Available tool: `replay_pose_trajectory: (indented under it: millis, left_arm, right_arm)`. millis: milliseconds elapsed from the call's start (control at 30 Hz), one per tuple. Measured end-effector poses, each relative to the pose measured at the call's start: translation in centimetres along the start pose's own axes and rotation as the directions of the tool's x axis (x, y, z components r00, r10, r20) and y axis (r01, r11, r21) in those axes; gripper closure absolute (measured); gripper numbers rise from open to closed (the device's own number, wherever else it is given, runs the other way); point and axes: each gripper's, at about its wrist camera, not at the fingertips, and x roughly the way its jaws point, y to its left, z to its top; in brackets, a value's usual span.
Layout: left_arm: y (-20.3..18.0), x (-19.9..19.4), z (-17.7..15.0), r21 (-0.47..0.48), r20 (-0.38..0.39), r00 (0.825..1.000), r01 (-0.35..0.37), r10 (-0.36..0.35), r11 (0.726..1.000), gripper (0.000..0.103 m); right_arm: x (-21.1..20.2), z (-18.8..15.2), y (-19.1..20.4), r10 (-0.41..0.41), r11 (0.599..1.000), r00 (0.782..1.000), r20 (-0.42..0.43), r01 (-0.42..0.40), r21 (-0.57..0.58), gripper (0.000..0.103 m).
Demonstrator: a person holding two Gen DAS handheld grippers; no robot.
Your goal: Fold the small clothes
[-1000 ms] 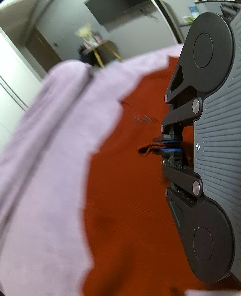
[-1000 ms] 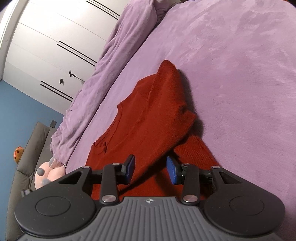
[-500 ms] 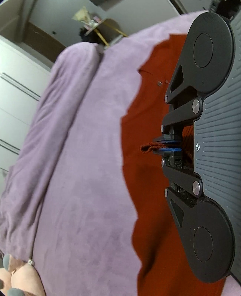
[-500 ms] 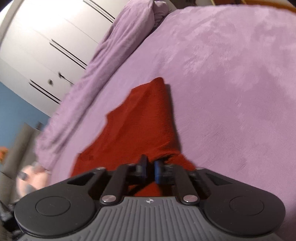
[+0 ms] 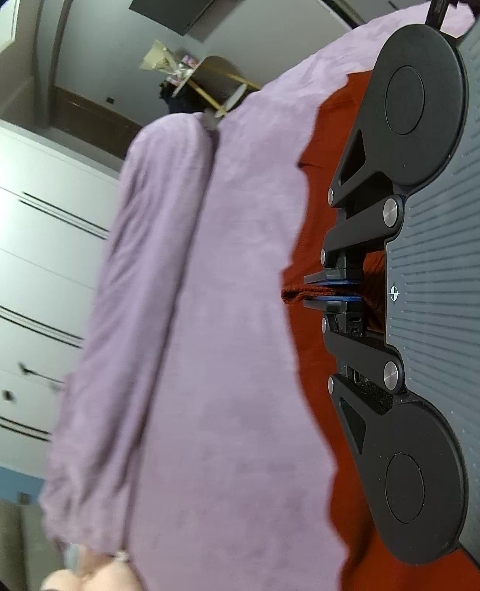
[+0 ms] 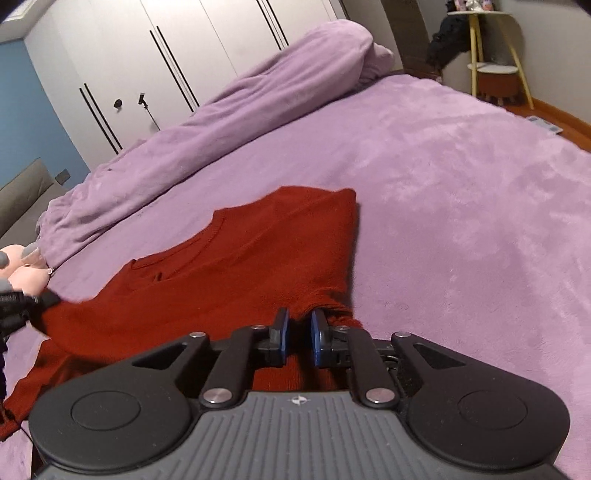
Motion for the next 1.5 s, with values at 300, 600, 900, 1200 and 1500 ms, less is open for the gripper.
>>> replay_pose_trajectory:
  millis: [300,600,900,1200,1500]
  left_arm:
    - [1.3,0.5,-2.3,0.051,-0.112,0.977,-0.175,0.180,0.983,0.088]
    - [-3.9,1.5,-4.9,0.152,-0.156,0.985,-0.043,0.067,0.987,0.072]
    - [-5.6,7.5,-5.7,0.255,-0.175,0.966,-0.141,0.189,0.957,0.075]
    - [-6.0,5.6,-5.2,0.206,-0.190,0.960,-0.164,0.204,0.965,0.057]
    - [-6.7,3.1,-7.4,0.208,-0.204,0.959,-0.153,0.196,0.966,0.042]
  right_arm:
    - [-1.0,-0.3,1.8,0.008,0.996,1.000,0.012,-0.007,-0.091,0.091]
    - [4.2,0.4,6.9,-0.049,0.951,0.999,-0.003,0.046,-0.307,0.091]
    - [11.2,0.4,8.9,-0.202,0.832,0.979,0.015,0.179,-0.525,0.095]
    - [11.1,1.3,9.4,-0.202,0.853,0.979,-0.002,0.175,-0.492,0.091]
    - [6.5,-3.6,9.7,-0.103,0.865,0.995,-0.006,0.086,-0.494,0.083]
